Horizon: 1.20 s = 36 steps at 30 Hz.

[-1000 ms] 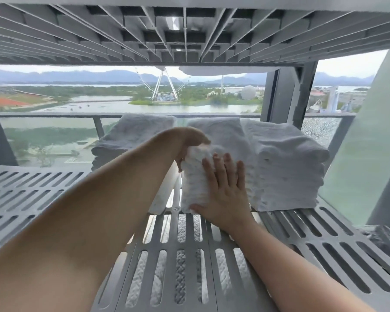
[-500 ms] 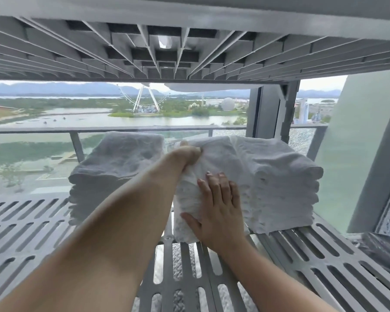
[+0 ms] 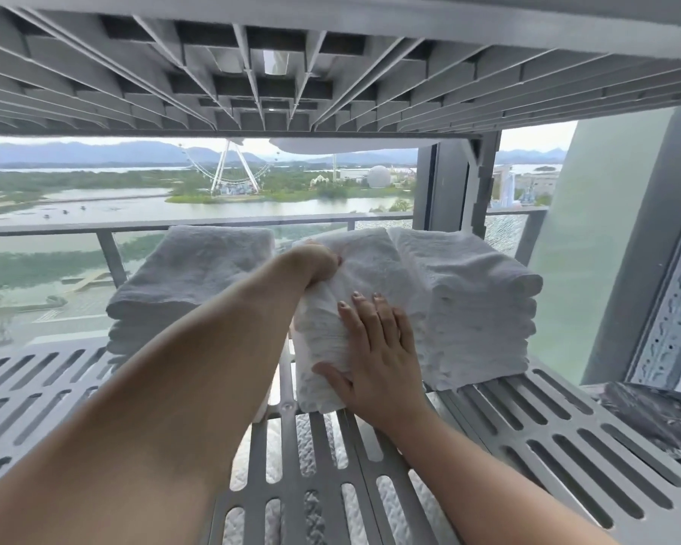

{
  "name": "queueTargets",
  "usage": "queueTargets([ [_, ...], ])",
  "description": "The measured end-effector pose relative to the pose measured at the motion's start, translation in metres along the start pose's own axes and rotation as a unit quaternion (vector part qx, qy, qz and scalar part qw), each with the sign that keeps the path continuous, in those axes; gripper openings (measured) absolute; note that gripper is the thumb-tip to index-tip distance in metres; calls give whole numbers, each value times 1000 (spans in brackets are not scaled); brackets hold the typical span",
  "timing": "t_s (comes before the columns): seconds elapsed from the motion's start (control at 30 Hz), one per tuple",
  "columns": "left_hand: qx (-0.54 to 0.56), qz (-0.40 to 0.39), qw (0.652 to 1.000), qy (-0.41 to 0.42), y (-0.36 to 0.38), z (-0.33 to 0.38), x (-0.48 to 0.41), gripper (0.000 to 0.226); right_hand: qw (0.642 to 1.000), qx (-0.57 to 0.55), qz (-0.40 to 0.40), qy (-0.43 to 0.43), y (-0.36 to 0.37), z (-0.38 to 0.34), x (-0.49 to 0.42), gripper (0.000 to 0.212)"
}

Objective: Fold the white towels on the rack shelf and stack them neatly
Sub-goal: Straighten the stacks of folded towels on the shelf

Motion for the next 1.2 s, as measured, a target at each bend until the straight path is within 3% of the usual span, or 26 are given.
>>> queueTargets([
  [0.1,64,-33,997,-8,5,4,4,78,1000,4,-1,11,-4,1,1,83],
  [0.3,-19,-20,999,-32,10,7,17,101,1000,-6,-21,9,0,1,4,85],
  [0.37,-10,-10,1000,-21,10,8,26,91,1000,-7,-15,6,0,3,4,85],
  [0.53,66,16,998,18,-13,-2,62,43,1000,-16,-9,4,3,5,2,84],
  [0.67,133,79,987,36,-38,-25,100,18,1000,-27,-14,2,3,3,-1,79],
  [0.77,146,145,978,43,-61,-48,125,17,999,-30,-32,19,-2,-3,-3,81],
  [0.83,100,204,973,38,-80,-66,134,19,998,-28,-45,21,-7,-8,-4,82],
  [0.9,42,251,967,22,-95,-86,141,19,998,-27,-55,5,-15,-17,-5,83],
  [1.03,33,317,947,-23,-116,-141,142,20,996,-66,-38,-47,-26,-60,-12,78],
  [1.2,103,278,951,-91,-110,-221,123,45,992,-98,-12,-82,-21,-131,-40,75],
])
Point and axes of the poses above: each hand's wrist, its own x-axis away from the middle knuckle, its own y-axis out of the palm, z = x × y, the point moved 6 cm from there along -x, towards the middle knuckle, and after that the axes turned 8 degrees about -x, right-handed, at the moved point
